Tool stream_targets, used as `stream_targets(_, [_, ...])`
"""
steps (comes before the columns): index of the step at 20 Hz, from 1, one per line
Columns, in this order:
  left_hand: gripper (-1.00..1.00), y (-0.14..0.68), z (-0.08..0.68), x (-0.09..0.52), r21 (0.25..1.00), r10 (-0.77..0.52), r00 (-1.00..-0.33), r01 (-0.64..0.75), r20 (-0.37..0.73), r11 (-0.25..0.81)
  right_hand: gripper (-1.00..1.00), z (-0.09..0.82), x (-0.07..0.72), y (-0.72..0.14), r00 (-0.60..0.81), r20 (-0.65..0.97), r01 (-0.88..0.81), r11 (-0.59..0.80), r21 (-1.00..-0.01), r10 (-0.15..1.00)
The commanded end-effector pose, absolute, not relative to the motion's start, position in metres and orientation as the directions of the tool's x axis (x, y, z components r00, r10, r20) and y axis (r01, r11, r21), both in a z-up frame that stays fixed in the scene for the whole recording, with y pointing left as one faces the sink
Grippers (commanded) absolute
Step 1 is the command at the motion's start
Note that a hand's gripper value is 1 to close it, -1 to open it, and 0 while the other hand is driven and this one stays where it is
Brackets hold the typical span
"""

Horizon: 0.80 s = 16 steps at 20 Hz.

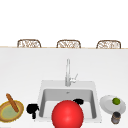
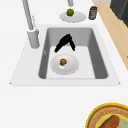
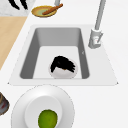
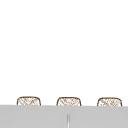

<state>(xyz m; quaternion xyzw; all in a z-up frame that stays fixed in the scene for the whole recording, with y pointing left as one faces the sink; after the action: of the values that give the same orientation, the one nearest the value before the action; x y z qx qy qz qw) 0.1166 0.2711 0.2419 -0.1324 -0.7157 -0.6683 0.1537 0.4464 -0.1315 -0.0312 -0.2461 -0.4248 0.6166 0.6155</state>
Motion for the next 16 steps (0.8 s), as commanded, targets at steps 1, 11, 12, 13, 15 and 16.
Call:
stream_targets(1, [0.0, 0.271, 0.242, 0.117, 0.916, -0.016, -0.918, 0.395, 0.397, 0.072, -1.0, -0.02, 0.44, -0.131, -0.14, 0.191, -0.496, 0.098, -0.863, 0.972])
stream_targets(11, [0.0, 0.271, 0.242, 0.117, 0.916, -0.016, -0.918, 0.395, 0.397, 0.072, -1.0, -0.002, 0.43, -0.131, -0.132, 0.2, -0.44, 0.124, -0.89, 0.971])
stream_targets(12, [0.0, 0.271, 0.242, 0.117, 0.916, -0.016, -0.918, 0.395, 0.397, 0.072, -1.0, -0.001, 0.43, -0.131, -0.131, 0.202, -0.442, 0.125, -0.888, 0.971])
stream_targets(13, [0.0, 0.271, 0.242, 0.117, 0.916, -0.016, -0.918, 0.395, 0.397, 0.072, -1.0, -0.001, 0.43, -0.131, -0.131, 0.203, -0.441, 0.126, -0.889, 0.97])
stream_targets(15, [0.0, 0.271, 0.242, 0.117, 0.916, -0.016, -0.918, 0.395, 0.397, 0.072, -1.0, 0.011, 0.427, -0.131, -0.137, 0.197, -0.41, 0.125, -0.904, 0.971])
stream_targets(16, [0.0, 0.271, 0.242, 0.117, 0.916, -0.016, -0.918, 0.395, 0.397, 0.072, -1.0, 0.014, 0.427, -0.131, -0.134, 0.194, -0.406, 0.125, -0.905, 0.972])
